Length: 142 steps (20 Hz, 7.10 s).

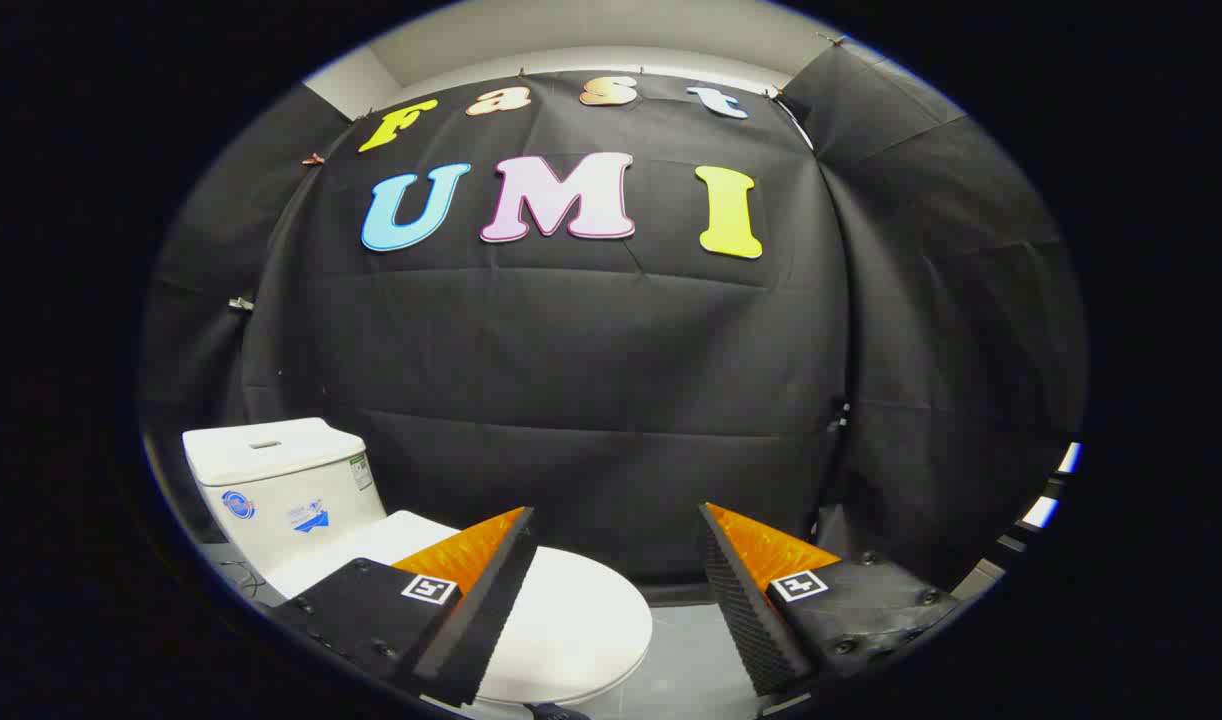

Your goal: Open the toilet lid.

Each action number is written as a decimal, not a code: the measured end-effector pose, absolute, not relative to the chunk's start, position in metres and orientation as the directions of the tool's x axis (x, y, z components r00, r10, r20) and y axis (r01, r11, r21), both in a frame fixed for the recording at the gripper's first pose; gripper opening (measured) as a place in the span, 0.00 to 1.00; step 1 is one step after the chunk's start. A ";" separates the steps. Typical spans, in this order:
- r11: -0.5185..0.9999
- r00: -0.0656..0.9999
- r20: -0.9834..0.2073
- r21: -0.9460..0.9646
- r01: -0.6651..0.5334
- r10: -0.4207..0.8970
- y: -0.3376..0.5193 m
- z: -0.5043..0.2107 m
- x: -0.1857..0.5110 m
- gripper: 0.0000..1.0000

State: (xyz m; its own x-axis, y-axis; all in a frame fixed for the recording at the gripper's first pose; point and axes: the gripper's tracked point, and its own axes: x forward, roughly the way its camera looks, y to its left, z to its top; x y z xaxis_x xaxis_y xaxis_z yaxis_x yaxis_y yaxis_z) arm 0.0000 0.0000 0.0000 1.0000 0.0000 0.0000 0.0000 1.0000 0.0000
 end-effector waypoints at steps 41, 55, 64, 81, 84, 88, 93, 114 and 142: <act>0.998 0.988 -0.155 0.066 -0.016 0.026 -0.008 -0.081 -0.041 0.98; 0.915 0.845 -0.510 0.398 0.068 0.160 0.017 -0.218 -0.081 0.97; 0.662 0.775 -0.530 0.723 0.199 0.346 0.037 -0.241 -0.090 0.88; 0.300 0.804 -0.422 0.900 0.316 0.418 0.039 -0.240 -0.086 0.19; 0.267 0.799 -0.412 0.908 0.323 0.437 0.042 -0.241 -0.082 0.12; 0.309 0.800 -0.432 0.895 0.323 0.416 0.041 -0.237 -0.081 0.05; 0.353 0.800 -0.458 0.875 0.330 0.388 0.039 -0.214 -0.079 0.05; 0.696 0.795 -0.557 0.669 0.260 0.239 0.097 -0.046 -0.071 0.05; 0.944 0.775 -0.624 0.308 0.121 0.104 0.227 0.063 -0.065 0.05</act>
State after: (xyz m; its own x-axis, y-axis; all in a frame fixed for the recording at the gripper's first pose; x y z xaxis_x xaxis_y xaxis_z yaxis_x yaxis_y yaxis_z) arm -0.0655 0.2267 0.0626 0.7746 0.1037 -0.6240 0.1215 0.9437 0.3076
